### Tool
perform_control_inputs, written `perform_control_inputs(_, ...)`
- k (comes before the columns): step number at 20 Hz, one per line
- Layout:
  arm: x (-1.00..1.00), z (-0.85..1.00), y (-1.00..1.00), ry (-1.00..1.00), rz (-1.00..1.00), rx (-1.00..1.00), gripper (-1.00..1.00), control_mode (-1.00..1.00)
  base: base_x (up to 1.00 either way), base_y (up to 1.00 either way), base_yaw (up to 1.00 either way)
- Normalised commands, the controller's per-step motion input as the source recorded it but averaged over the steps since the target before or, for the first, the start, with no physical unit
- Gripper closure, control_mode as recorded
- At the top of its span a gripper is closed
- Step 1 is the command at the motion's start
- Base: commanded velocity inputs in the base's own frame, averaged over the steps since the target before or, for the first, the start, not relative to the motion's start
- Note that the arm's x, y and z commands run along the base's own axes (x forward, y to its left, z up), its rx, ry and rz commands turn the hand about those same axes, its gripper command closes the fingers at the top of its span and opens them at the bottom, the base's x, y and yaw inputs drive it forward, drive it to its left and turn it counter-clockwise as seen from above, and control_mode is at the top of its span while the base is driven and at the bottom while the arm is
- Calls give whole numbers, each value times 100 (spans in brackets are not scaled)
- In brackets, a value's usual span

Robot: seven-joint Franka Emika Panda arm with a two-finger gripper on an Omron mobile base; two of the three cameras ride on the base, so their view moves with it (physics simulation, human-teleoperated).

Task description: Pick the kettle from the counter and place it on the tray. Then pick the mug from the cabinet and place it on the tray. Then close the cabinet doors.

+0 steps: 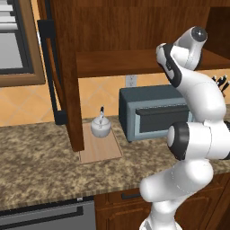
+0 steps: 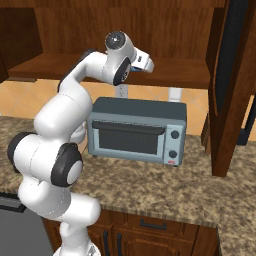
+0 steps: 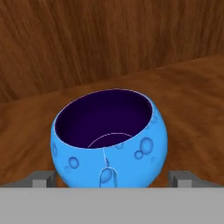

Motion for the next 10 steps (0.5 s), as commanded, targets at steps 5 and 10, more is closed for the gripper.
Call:
perform_control_inputs(5,0,0,0,0,0,0,-100,-100,0,0,0)
perform_control_inputs(10,0,0,0,0,-1,-4,-100,-100,0,0,0)
